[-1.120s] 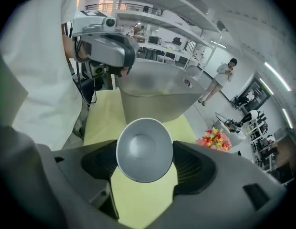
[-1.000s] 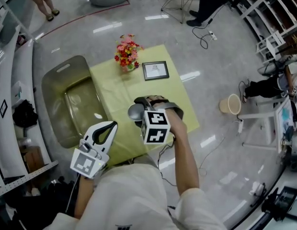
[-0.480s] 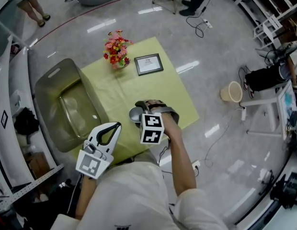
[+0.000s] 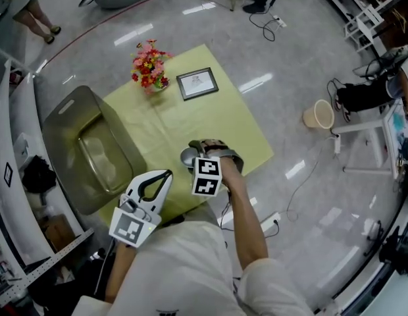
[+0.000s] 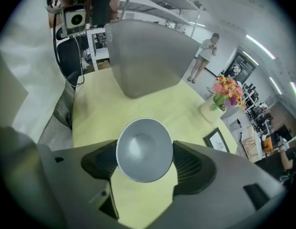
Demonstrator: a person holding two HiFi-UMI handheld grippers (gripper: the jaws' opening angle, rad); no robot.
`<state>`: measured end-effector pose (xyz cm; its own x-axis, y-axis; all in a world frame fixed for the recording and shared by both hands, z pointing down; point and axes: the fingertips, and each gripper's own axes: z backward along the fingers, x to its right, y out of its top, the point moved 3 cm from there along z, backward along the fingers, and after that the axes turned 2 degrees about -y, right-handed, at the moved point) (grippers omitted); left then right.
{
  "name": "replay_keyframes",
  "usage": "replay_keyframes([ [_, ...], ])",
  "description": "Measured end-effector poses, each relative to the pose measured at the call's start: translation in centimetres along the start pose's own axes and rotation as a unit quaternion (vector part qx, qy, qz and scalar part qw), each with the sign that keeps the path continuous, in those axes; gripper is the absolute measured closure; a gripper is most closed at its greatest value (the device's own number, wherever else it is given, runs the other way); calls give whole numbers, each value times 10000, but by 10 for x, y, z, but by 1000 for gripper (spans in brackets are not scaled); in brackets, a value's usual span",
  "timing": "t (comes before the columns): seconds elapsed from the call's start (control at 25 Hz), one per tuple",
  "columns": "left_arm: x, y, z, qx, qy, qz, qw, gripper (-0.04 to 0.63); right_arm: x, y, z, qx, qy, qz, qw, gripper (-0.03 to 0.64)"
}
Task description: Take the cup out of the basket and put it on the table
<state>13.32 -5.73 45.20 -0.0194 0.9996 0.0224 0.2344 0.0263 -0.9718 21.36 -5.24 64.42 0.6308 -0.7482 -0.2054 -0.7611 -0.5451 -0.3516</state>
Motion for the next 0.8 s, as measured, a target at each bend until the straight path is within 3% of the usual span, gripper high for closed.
replay_keyframes([
  [0.08,2,0,-6,-23,-136,-222,9997,584,-2,-7,-6,-31,-33,-68,10000,268],
  [0.4,10,-20,-21,-188,-174,439,9987,584,-9,-23,-23,-118,-93,-237,9996,268],
  [0.8,12,-21,-26,-194,-238,511,9982,584,-13,-27,-27,-9,-134,-399,9991,267],
])
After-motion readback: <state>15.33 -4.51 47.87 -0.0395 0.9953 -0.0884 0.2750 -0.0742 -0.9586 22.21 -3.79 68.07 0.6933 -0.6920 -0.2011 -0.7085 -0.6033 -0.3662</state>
